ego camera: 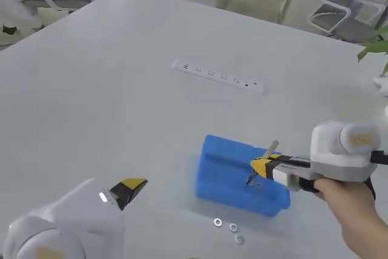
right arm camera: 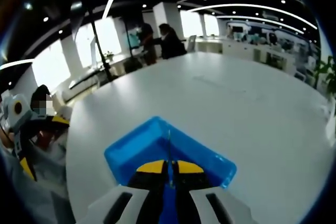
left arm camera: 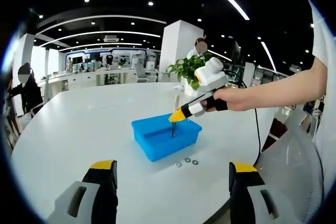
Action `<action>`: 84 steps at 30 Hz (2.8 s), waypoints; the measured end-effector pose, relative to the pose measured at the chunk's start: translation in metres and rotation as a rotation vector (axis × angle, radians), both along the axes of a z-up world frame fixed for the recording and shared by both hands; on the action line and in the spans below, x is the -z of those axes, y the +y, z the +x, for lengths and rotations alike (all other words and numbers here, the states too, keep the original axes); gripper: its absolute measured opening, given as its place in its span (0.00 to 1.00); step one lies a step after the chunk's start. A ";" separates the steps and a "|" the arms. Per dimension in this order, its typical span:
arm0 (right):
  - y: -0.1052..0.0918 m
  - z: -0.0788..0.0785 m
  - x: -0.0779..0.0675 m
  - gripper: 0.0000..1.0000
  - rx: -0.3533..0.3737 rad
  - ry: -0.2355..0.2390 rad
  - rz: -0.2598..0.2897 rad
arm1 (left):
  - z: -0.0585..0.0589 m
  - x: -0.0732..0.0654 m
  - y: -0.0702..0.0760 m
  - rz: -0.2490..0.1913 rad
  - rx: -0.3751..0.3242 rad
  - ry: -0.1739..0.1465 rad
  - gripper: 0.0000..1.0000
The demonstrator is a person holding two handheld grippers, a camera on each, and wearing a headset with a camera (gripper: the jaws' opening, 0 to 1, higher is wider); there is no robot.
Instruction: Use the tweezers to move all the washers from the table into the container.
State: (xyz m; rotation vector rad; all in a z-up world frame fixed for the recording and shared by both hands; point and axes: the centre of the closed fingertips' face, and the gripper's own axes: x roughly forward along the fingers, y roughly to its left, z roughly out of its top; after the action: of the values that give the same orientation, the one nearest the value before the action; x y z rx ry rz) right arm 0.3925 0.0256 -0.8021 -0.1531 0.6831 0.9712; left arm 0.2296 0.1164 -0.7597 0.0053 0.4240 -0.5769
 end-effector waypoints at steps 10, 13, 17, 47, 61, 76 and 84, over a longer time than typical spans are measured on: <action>-0.001 0.001 0.004 0.04 -0.004 -0.003 -0.009 | -0.001 0.002 -0.003 0.005 0.013 0.012 0.89; -0.001 0.000 0.006 0.04 -0.010 -0.007 -0.014 | -0.001 0.002 -0.004 0.006 0.016 0.013 0.89; 0.000 0.000 0.006 0.04 -0.017 -0.020 -0.018 | -0.001 0.002 -0.002 0.009 0.010 0.012 0.89; 0.000 -0.003 -0.015 0.04 -0.010 -0.041 0.007 | -0.001 0.003 -0.002 0.011 0.022 0.017 0.88; 0.005 -0.020 -0.045 0.04 -0.029 -0.076 0.052 | -0.002 0.002 -0.003 0.008 0.024 0.018 0.87; 0.010 -0.053 -0.056 0.04 -0.059 -0.075 0.083 | -0.005 0.005 -0.007 0.007 0.044 0.031 0.86; 0.012 -0.073 -0.043 0.04 -0.081 -0.039 0.078 | -0.005 0.006 -0.007 0.006 0.046 0.033 0.86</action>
State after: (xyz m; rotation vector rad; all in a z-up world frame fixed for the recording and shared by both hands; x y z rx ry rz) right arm 0.3195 0.0378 -0.7592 -0.1318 0.6063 1.0682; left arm 0.2244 0.1093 -0.7658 0.0118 0.4584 -0.6220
